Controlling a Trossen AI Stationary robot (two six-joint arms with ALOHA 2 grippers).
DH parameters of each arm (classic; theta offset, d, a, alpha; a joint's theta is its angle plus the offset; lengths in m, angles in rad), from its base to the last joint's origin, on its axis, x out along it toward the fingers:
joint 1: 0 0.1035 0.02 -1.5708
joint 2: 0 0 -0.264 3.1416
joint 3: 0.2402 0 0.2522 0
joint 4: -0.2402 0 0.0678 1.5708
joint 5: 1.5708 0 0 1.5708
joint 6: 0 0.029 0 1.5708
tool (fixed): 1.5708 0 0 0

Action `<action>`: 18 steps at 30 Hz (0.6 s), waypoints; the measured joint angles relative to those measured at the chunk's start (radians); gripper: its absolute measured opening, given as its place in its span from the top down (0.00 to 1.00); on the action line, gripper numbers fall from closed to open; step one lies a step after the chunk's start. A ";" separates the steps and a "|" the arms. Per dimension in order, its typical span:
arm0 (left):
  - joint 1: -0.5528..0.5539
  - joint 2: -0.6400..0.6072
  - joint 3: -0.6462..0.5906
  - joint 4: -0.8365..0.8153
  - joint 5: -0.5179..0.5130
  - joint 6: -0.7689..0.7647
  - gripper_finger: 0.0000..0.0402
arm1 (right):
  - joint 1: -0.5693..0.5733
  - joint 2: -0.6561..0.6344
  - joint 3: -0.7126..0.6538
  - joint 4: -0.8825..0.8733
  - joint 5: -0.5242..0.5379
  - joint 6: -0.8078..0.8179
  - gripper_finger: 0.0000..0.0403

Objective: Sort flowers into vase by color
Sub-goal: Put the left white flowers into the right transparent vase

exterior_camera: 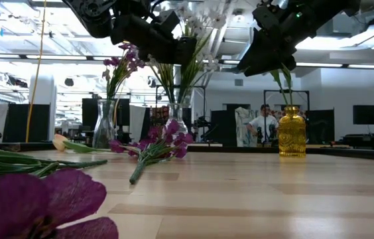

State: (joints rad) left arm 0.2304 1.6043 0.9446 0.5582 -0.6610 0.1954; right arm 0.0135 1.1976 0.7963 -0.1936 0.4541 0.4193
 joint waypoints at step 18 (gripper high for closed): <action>0.001 0.000 0.000 -0.224 -0.053 -0.203 0.97 | 0.000 0.000 0.000 0.000 0.000 0.000 0.48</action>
State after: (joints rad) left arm 0.2310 1.6045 0.9443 0.3344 -0.7143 -0.0073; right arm 0.0135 1.1976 0.7963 -0.1936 0.4538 0.4194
